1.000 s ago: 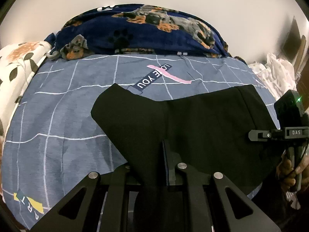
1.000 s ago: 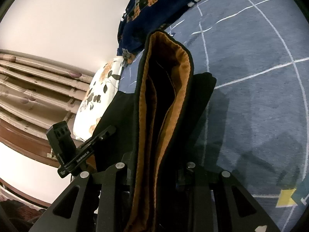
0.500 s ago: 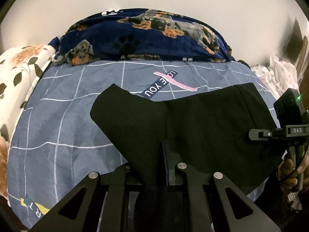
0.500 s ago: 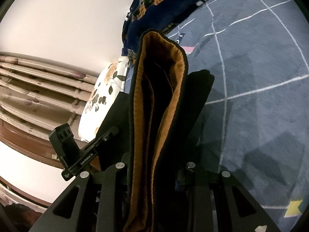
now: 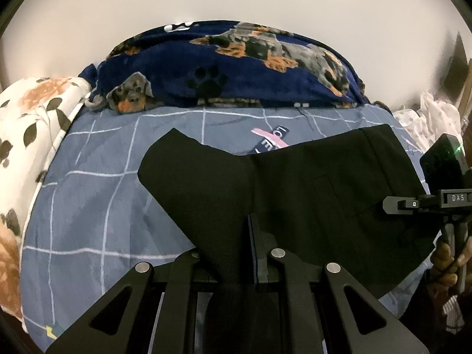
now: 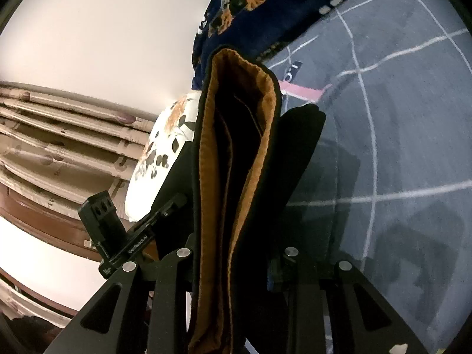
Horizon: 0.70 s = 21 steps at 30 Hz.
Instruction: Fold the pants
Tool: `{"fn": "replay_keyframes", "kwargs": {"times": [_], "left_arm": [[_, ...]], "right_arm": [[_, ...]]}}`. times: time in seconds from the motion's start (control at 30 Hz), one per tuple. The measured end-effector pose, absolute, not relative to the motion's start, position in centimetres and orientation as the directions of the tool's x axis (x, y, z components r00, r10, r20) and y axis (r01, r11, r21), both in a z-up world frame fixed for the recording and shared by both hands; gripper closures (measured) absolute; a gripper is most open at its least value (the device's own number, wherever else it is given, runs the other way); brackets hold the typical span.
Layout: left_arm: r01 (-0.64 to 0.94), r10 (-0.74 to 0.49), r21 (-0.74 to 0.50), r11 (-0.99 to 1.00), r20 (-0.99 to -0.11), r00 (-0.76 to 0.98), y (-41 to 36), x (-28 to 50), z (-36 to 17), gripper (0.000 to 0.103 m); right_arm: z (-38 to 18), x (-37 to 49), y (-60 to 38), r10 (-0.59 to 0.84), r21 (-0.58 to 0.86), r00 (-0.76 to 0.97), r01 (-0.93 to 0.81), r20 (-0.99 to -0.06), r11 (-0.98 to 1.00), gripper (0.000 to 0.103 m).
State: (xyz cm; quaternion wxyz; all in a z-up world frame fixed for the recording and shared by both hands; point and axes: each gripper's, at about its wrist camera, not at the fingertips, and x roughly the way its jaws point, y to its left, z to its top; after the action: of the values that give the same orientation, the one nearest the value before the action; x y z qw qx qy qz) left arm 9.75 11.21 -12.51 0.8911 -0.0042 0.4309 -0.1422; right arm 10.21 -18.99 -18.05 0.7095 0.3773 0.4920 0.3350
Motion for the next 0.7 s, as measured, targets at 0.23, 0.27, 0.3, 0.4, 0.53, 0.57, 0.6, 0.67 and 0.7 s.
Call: {"fn": "replay_keyframes", "kwargs": {"times": [0.23, 0.27, 0.3, 0.4, 0.53, 0.57, 0.6, 0.67, 0.7], "left_arm": [[0.231, -0.243, -0.124, 0.965, -0.756, 0.608, 11.9, 12.5, -11.7, 0.090], [0.228, -0.240, -0.123, 0.966, -0.754, 0.611, 12.1, 13.1, -11.6, 0.090], [0.225, -0.238, -0.122, 0.967, -0.753, 0.613, 12.2, 13.5, -11.6, 0.090], [0.219, -0.231, -0.118, 0.969, -0.750, 0.619, 12.6, 14.7, -11.5, 0.090], [0.206, -0.225, -0.120, 0.971, -0.746, 0.626, 13.1, 16.4, -11.5, 0.090], [0.204, -0.223, -0.119, 0.972, -0.745, 0.629, 13.2, 16.8, -11.5, 0.090], [0.201, -0.220, -0.117, 0.972, -0.744, 0.631, 13.4, 17.3, -11.5, 0.090], [0.197, -0.217, -0.117, 0.973, -0.742, 0.635, 13.6, 18.0, -11.5, 0.090], [0.194, -0.216, -0.118, 0.974, -0.740, 0.637, 13.7, 18.4, -11.5, 0.090]], "right_arm": [[-17.4, 12.5, -18.0, 0.854, 0.871, 0.293, -0.115, -0.430, 0.478, 0.077], [-17.4, 12.7, -17.9, 0.855, 0.871, 0.293, -0.117, -0.429, 0.477, 0.077], [-17.3, 13.1, -17.8, 0.856, 0.872, 0.293, -0.117, -0.426, 0.475, 0.077], [-17.0, 14.3, -17.1, 0.857, 0.872, 0.294, -0.123, -0.424, 0.474, 0.077], [-17.3, 15.4, -16.5, 0.860, 0.875, 0.293, -0.125, -0.418, 0.468, 0.077], [-17.4, 15.7, -16.3, 0.861, 0.877, 0.292, -0.123, -0.416, 0.465, 0.077], [-17.3, 16.1, -16.2, 0.862, 0.878, 0.292, -0.122, -0.414, 0.463, 0.077], [-17.4, 16.7, -15.9, 0.864, 0.879, 0.291, -0.124, -0.412, 0.461, 0.077], [-17.5, 17.1, -15.9, 0.865, 0.881, 0.290, -0.123, -0.409, 0.457, 0.077]]}}
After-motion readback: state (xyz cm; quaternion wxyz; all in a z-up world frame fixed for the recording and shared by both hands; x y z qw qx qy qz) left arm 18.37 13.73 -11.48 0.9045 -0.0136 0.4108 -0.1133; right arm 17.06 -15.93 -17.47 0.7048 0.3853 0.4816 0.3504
